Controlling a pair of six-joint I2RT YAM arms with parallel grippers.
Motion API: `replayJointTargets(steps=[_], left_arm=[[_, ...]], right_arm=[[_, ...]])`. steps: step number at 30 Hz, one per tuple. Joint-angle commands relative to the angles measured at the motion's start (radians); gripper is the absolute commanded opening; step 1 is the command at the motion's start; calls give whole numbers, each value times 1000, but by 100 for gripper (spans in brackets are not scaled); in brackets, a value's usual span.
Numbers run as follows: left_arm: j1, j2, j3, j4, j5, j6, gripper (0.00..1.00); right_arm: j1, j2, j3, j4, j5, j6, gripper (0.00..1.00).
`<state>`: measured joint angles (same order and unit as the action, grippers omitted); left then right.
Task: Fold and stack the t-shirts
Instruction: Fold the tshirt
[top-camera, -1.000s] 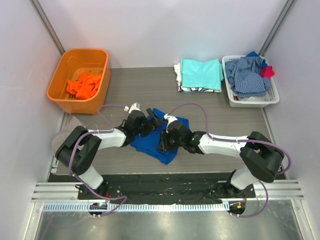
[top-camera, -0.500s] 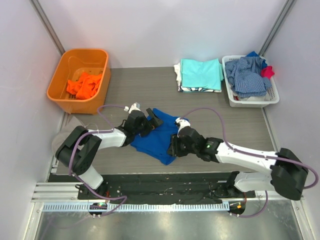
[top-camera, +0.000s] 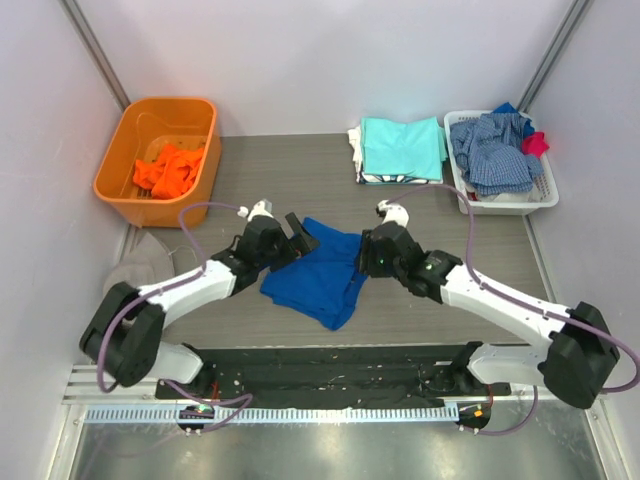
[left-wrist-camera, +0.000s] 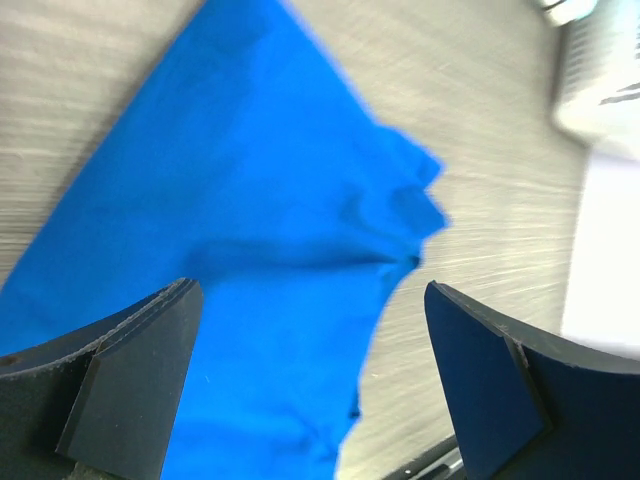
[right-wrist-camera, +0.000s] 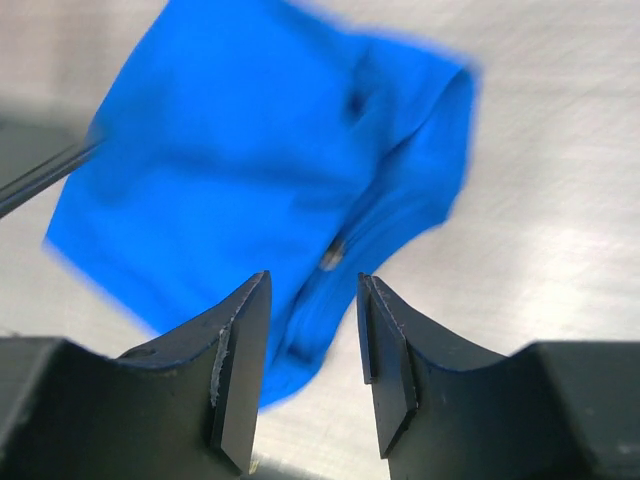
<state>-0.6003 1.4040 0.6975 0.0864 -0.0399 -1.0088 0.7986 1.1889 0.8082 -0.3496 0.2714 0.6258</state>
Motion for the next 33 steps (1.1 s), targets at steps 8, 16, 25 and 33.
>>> replayJointTargets(steps=[8,16,25,33], left_arm=[[-24,-307,-84,-175,-84,10,100],[-138,-220,-145,-52,-127,-63,100],[-158,28,-182,188,-129,-140,100],[-78,78,-170,193,-132,-136,100]], right_arm=[[-145,406,322,86,-506,-330,47],[-145,552,414,64,-546,-400,48],[-170,687,427,57,-482,-406,48],[-171,661,338,44,-354,-280,52]])
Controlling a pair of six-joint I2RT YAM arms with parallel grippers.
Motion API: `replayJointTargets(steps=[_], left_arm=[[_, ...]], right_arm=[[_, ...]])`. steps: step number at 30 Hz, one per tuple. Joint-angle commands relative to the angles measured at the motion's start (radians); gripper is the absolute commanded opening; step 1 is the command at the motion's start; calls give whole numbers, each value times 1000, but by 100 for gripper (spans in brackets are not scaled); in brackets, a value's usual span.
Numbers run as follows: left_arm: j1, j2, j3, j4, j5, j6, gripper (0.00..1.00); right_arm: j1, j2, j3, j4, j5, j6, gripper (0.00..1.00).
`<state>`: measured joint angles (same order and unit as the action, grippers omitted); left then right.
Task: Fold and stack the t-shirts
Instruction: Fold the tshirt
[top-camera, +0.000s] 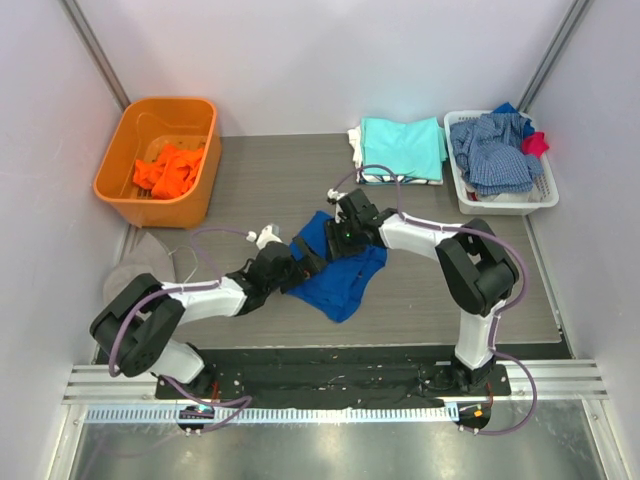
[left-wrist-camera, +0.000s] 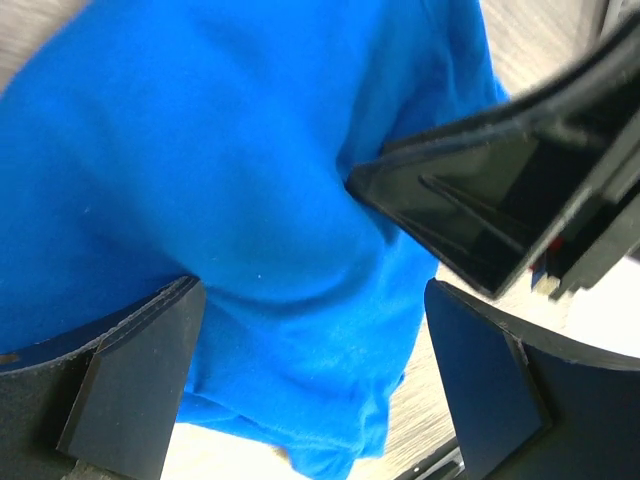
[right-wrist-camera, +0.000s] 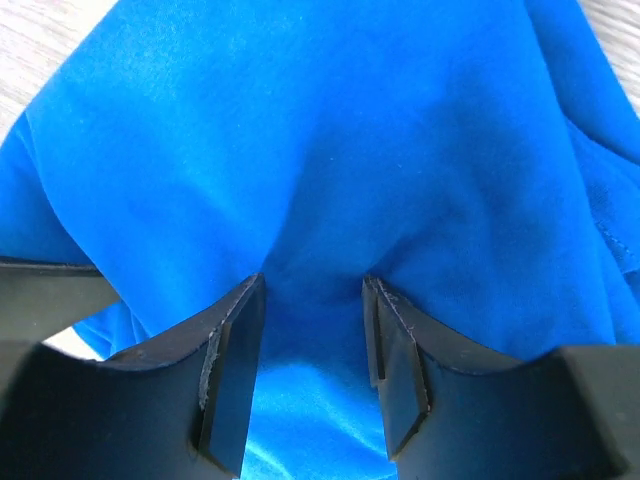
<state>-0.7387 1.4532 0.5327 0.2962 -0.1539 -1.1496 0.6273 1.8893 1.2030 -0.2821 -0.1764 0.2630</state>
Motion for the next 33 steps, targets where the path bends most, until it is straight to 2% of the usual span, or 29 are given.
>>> replayJointTargets(steps=[1,7,10,16,22,26,33], left_arm=[[102,27,-5,-19,-1,11,100],[244,45,41,-60,43,94,100],[281,71,81,-66,66,117,100],[297,147,165,-85,91,155,100],[302,184,231,-104,122,189,100],[303,127,243,-149,134,200,100],[302,-104,233,-301,113,241,100]], right_arm=[[2,-64,-71,-19,106,109,52],[46,-125,-207,3,158,277,53],[104,-139,-230,8,172,315,53],[169,-196,-215,-3,209,370,54],[167,-412,-159,-77,273,354,57],[117,-516,-125,-147,376,299,63],[-63,-546,-212,-152,319,190,67]])
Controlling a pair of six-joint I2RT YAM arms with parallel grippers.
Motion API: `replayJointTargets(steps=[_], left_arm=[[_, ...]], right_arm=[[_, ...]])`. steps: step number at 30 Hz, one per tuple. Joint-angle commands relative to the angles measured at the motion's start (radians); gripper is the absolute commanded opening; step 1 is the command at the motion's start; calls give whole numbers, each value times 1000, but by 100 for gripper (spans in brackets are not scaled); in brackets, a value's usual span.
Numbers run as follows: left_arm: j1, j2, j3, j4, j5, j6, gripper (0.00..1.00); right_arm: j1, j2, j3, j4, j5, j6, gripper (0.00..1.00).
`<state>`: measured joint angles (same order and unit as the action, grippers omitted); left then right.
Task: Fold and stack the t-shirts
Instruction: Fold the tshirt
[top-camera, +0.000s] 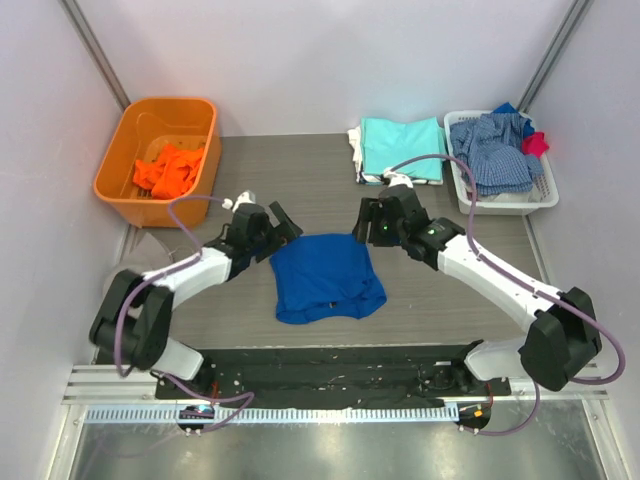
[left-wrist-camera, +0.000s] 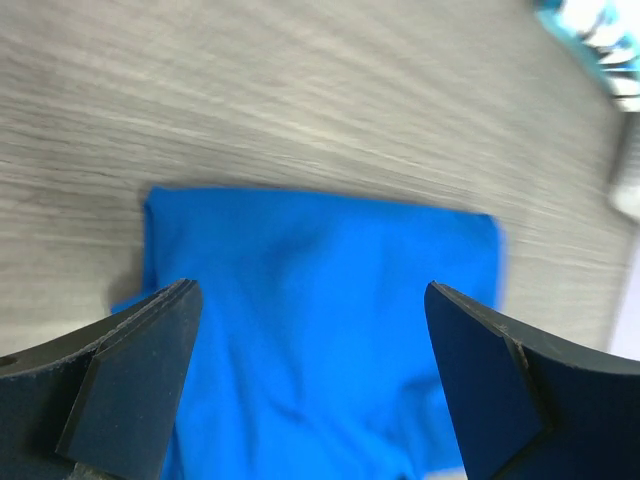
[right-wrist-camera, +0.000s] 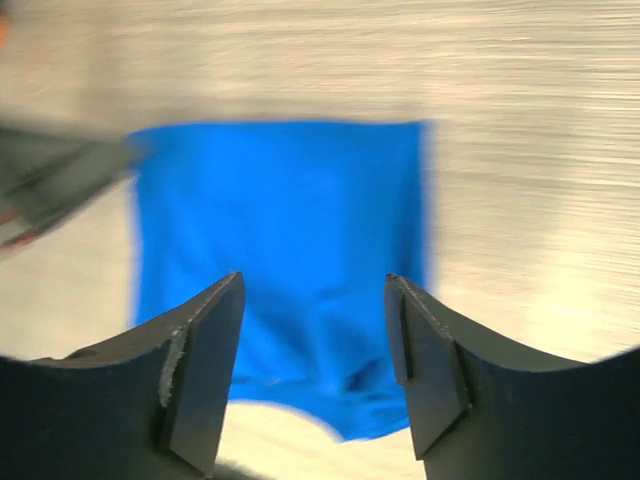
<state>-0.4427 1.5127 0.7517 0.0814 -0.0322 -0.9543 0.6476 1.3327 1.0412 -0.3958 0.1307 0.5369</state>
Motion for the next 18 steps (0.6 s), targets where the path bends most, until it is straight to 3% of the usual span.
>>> replayJointTargets(steps=[1,8,18], left_arm=[[7,-187,14,-116,-12,49,100],[-11,-255,44,-150,25,32,100],[-149,-50,83,-9,28,3,100]], right_arm=[[-95,16,-70,-32,6,-110,68],[-200,34,-176,104,-159,-156,84],[-259,28,-328,241,-454,-138,89]])
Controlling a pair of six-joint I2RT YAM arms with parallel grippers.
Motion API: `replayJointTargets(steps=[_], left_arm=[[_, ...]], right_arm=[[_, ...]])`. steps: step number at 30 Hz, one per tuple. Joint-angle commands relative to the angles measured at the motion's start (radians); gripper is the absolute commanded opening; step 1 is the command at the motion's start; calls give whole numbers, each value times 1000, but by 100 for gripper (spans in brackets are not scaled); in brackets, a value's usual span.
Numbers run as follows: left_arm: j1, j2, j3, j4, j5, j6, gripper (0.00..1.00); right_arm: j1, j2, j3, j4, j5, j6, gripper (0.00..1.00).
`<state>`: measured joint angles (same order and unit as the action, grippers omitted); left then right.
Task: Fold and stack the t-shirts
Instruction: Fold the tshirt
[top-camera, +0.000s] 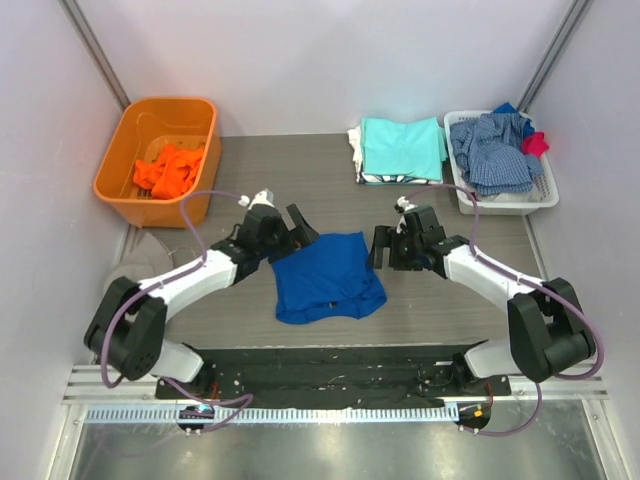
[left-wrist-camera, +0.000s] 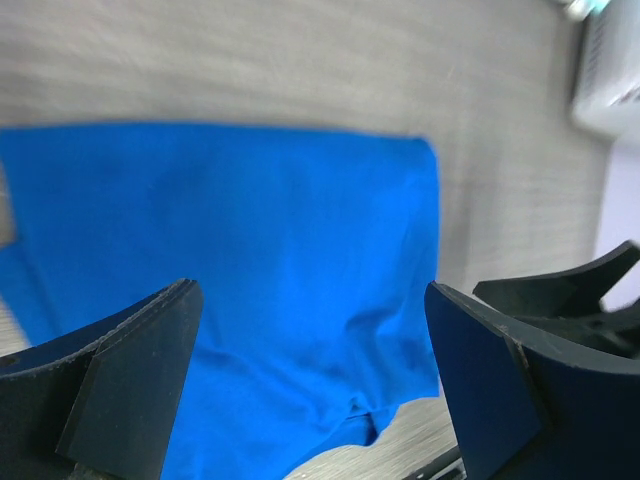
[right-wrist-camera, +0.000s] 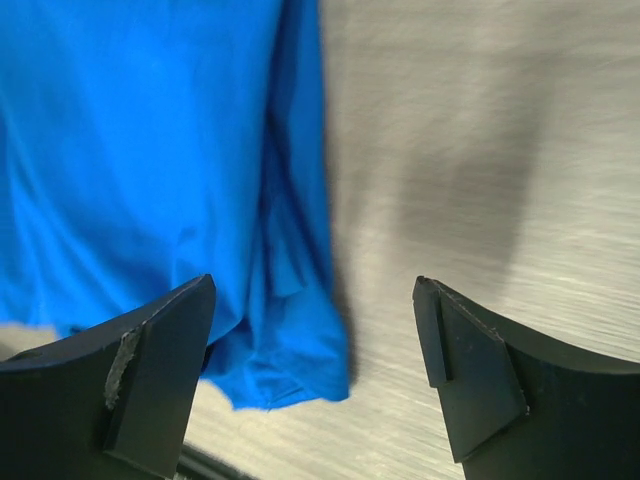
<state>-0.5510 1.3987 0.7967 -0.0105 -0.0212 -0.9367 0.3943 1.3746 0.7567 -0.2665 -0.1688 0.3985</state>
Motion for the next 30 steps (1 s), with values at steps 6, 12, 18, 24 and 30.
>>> replayJointTargets(steps=[6,12,18,24,30], left_arm=[[-79,155,42,119,17,-19,100],[-81,154,-2,139,17,-25,100],[-81,140,-28,138,9,-24,100],[-81,141,-34,139,4,-28,100],[-81,140,-44,144,4,-34,100]], right_arm=[[-28,26,-89,167,-239,23,91],[-34,83,-151,262,-296,74,92],[-40,148,-175,348,-328,118,93],[-40,172,-191,368,-347,146,93],[-40,176,-212,366,-350,154,92]])
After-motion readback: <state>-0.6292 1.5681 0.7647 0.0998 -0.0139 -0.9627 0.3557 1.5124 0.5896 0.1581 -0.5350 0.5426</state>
